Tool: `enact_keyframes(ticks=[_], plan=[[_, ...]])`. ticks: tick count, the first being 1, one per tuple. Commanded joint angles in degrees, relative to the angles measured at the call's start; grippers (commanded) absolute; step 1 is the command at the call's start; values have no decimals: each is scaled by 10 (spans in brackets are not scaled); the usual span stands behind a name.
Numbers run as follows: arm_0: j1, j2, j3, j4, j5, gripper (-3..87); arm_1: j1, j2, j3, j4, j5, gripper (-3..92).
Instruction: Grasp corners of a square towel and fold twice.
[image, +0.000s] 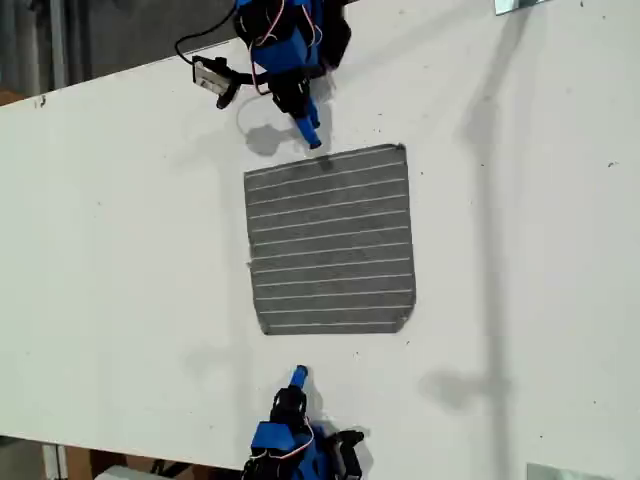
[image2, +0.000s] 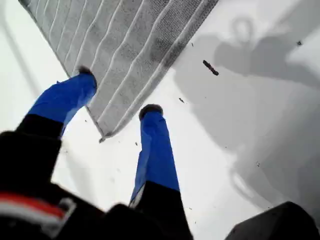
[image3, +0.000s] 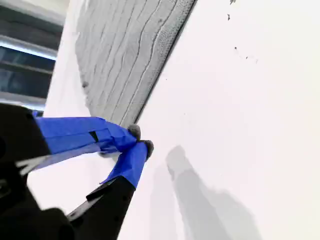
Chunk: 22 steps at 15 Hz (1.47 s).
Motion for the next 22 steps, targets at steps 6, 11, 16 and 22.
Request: enact_keyframes(ticks=[6,11,16,22], plan=[[-147,4,0,-11,-293,158,75,-1,-7,4,0,175],[-113,1,4,-59,-309,163,74,-11,-9,-49,-36,210],[-47,-272,-234,23,-236,150,127,-483,-320,-38,-174,237],[132,-602,-313,-118,-362,171,-142,-554,-315,-18,31,265]])
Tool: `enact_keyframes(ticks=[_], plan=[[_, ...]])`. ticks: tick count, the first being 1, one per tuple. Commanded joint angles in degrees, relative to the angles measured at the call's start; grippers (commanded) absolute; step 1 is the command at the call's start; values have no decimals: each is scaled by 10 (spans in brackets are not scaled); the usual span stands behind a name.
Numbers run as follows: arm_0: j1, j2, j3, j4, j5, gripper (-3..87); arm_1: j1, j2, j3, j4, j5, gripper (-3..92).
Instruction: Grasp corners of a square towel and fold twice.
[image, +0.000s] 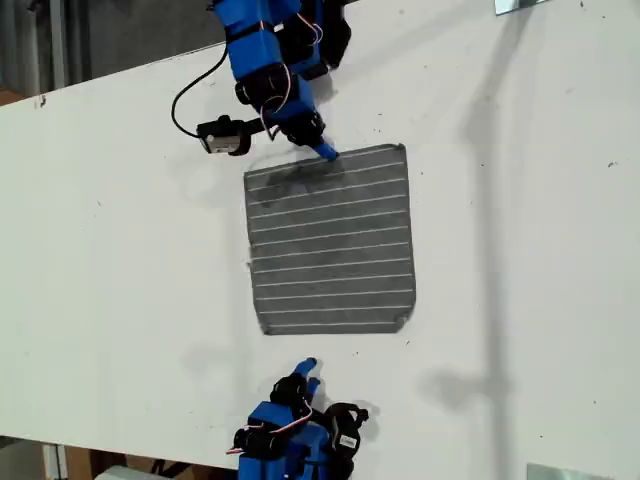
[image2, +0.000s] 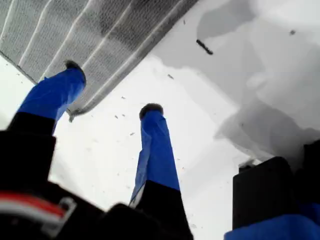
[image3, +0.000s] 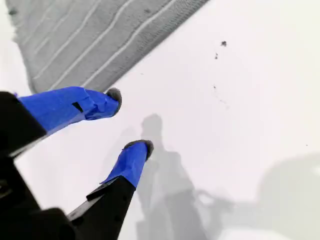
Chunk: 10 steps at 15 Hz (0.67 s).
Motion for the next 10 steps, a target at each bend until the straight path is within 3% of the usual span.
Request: enact_keyframes(ticks=[1,4,10], plan=[[57,-83,-43,-60,-62,175,-127,36,18,-29,121,264],[83,-158,-54,-131,-72,178,-215,-144,-35,-137,175,248],[110,-189,-56,-162,-76,171,-219,-299,-101,-228,156,262]])
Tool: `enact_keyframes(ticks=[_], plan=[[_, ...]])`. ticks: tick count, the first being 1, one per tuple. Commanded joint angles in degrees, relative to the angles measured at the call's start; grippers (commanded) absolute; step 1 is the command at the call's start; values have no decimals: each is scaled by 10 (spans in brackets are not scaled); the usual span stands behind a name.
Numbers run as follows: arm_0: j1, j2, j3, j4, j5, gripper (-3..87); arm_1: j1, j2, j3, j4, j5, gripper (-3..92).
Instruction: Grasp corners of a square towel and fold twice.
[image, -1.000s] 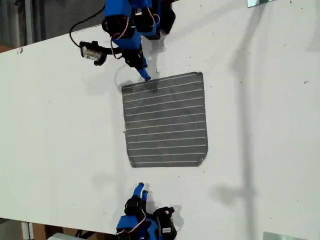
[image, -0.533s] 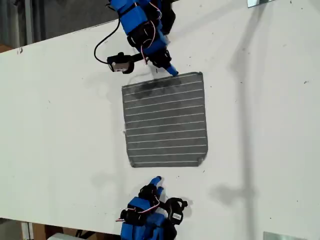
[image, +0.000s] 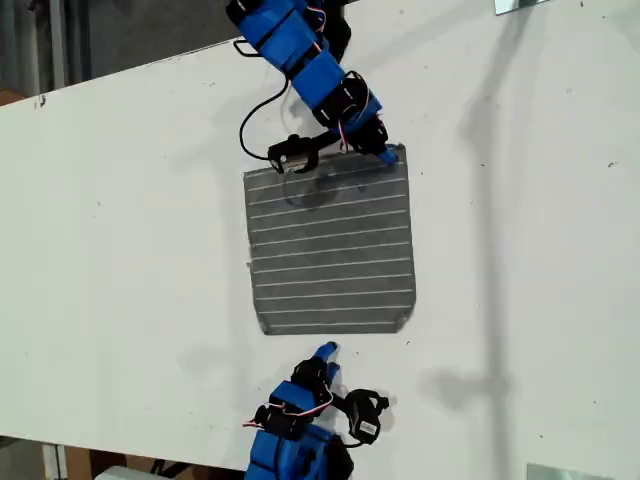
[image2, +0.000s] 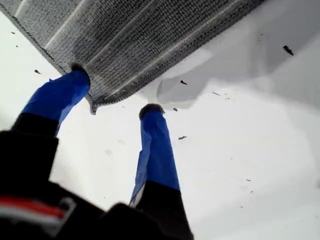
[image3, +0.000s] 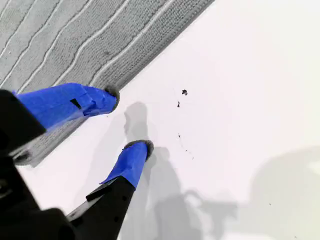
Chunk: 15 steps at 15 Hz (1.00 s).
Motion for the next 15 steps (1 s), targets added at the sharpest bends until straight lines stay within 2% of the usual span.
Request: enact_keyframes(ticks=[1,3,4,7,10,14,15], plan=[[10,-1,-13,-13,-4,171,0,-11,-30,-26,-8,269],[11,-4,-6,-25,-6,171,2,-35,-25,-54,-6,273],[13,-5,-5,-29,-6,170,3,-51,-25,-76,-8,245],[20,-25,-5,-35,-17,169,2,-96,-54,-101,-16,0],[39,-65,-47,-19,-29,174,3,-126,-97,-60,-17,-1],[83,-185,-285,135,10,178,11,-127,-99,-50,-22,-1],[96,-221,-350,151,33,180,11,-127,-98,-52,-22,-1]])
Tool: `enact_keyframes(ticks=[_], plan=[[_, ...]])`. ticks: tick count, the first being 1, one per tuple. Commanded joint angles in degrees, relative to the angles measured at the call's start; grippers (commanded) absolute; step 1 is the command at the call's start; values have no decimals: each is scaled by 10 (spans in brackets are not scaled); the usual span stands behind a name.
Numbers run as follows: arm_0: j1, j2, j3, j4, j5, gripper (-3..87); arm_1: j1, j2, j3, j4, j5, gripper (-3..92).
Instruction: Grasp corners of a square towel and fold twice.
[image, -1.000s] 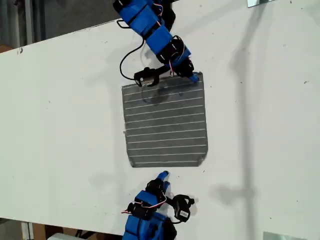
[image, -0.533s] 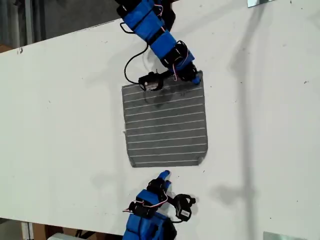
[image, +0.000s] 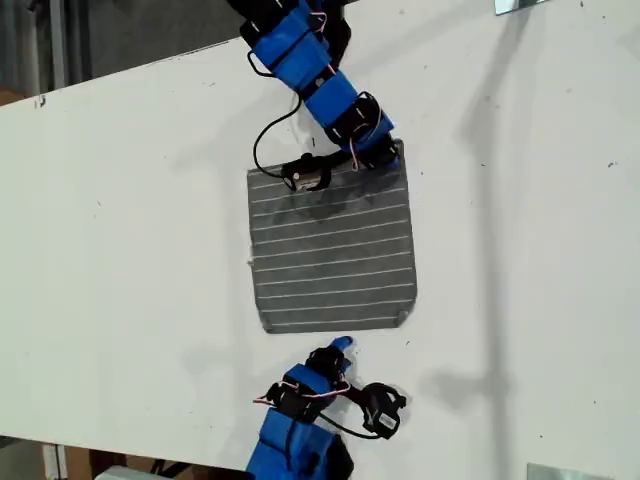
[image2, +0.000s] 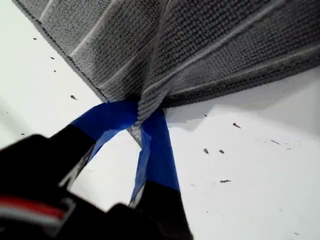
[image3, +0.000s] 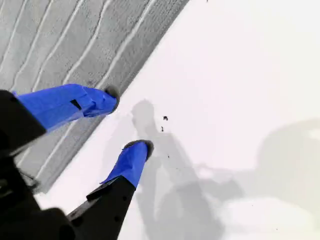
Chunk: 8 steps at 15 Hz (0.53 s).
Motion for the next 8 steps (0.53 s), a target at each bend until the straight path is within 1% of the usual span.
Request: enact_keyframes(ticks=[1,3,5,8], plan=[[31,-69,-156,24,42,187,5,-2,-7,4,-6,-1],[62,-146,-224,-4,45,200,2,-4,-6,1,-6,-1],[86,-236,-291,-7,34,202,-2,-4,-3,0,-3,-1],[98,-306,-314,-27,20,213,-6,-4,-2,-3,0,-1]])
